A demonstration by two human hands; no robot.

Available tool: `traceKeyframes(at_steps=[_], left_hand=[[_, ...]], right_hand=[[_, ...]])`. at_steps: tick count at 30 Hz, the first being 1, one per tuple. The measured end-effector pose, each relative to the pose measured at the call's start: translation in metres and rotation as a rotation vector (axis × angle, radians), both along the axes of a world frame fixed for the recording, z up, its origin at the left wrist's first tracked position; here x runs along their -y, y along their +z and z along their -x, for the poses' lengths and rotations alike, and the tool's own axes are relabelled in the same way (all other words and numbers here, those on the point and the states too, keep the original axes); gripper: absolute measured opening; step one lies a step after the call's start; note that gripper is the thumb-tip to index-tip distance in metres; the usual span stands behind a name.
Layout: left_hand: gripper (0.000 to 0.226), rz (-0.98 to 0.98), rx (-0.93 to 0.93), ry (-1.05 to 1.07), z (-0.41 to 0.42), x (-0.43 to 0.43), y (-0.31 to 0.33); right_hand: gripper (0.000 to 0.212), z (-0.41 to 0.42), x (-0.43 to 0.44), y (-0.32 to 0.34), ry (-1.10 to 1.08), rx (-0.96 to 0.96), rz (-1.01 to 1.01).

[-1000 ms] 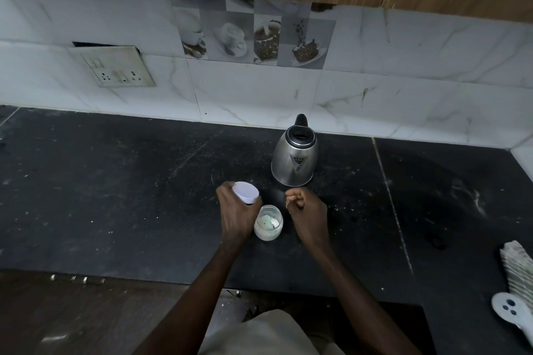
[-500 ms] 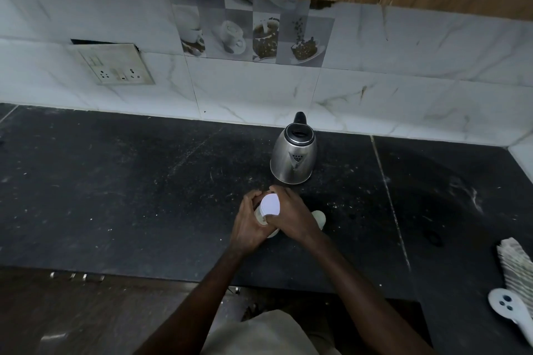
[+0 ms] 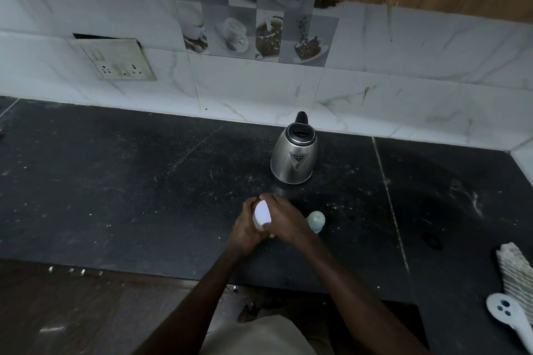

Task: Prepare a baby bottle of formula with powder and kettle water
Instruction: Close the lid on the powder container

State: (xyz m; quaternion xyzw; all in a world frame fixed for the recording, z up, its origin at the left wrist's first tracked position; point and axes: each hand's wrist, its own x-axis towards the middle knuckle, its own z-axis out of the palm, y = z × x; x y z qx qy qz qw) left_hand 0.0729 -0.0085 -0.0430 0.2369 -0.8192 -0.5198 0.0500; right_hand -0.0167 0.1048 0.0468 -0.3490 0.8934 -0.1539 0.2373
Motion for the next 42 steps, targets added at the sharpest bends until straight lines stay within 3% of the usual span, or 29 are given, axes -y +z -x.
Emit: traceKeyframes(at_steps=[7,11,18,20,24,33,39,42], left_hand=[[0.112,0.019,0.036,-0.007,0.001,0.005,0.000],[0.114,0.031,0.048,0.000,0.001,0.004,0.002],[0.110,0.007,0.072,0.025,0.002,0.002,0.009],[0.110,-0.004,0.076,0.020,0.002,0.003,0.010],[0.112,0.018,0.082,0.027,0.002,0.003,0.010],[0.107,0.025,0.074,0.037,0.001,-0.001,0.014],[0.108,0.036,0.090,0.028,0.001,0.001,0.010],[0.111,0.036,0.101,0.022,0.002,0.001,0.010]], right_hand=[[0.070,0.004,0.004,-0.001,0.005,0.004,-0.050],[0.059,0.004,0.010,0.001,-0.009,-0.103,-0.096],[0.060,0.007,0.024,0.005,-0.065,-0.313,-0.258],[0.057,0.011,0.026,0.011,-0.019,-0.290,-0.327],[0.066,0.013,0.022,0.009,0.117,-0.090,-0.243],[0.055,0.021,0.007,0.012,-0.121,-0.188,-0.338],[0.082,0.018,0.008,0.003,0.183,-0.003,-0.202],[0.067,0.012,0.013,0.003,0.158,-0.125,-0.240]])
